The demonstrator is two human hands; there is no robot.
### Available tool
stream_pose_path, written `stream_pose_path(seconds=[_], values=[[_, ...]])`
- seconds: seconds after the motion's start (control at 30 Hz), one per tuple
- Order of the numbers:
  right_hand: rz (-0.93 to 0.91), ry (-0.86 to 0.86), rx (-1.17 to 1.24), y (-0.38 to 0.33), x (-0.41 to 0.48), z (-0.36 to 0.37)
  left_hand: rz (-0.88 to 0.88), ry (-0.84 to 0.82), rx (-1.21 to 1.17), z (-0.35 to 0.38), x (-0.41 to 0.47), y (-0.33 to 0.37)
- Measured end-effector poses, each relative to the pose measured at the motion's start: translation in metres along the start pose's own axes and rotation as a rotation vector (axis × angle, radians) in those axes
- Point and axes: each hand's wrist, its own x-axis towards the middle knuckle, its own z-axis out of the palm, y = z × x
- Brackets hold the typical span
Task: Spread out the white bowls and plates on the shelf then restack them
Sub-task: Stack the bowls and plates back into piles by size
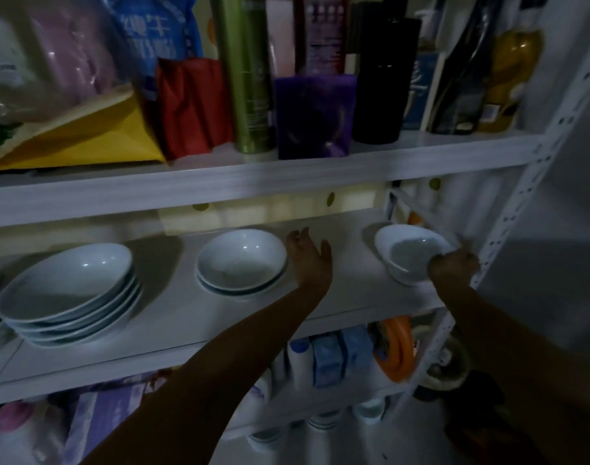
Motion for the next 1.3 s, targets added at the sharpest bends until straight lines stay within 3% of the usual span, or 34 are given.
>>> stream_pose_path(seconds=[0.17, 0.3, 0.57, 0.77, 0.9, 1.13, 1.3], values=[[0.305, -0.177, 0.411, 0.027, 0.041, -0.007, -0.172, -0.279, -0.148, 0.049, 0.003, 0.028], [0.351, -0.356, 0.568, 0.031, 0.062, -0.01, -0.365, -0.405, -0.265, 0.083, 0.003, 0.041], [0.327, -0.498, 0.615, 0.045, 0.086, 0.009, -0.604, -0.56, -0.5, 0.133, 0.005, 0.05], [0.256, -0.687, 0.598, 0.045, 0.088, 0.022, -0.743, -0.479, -0.686, 0.141, 0.013, 0.038], [0.225, -0.796, 0.664, 0.031, 0.081, 0.037, -0.782, -0.33, -0.705, 0.124, 0.024, 0.028], [0.096, -0.945, 0.815, -0.027, 0.041, 0.077, -0.572, -0.072, -0.498, 0.051, 0.051, 0.02], [0.028, -1.136, 0.876, -0.072, -0.007, 0.11, -0.509, 0.11, -0.555, -0.027, 0.059, 0.002]])
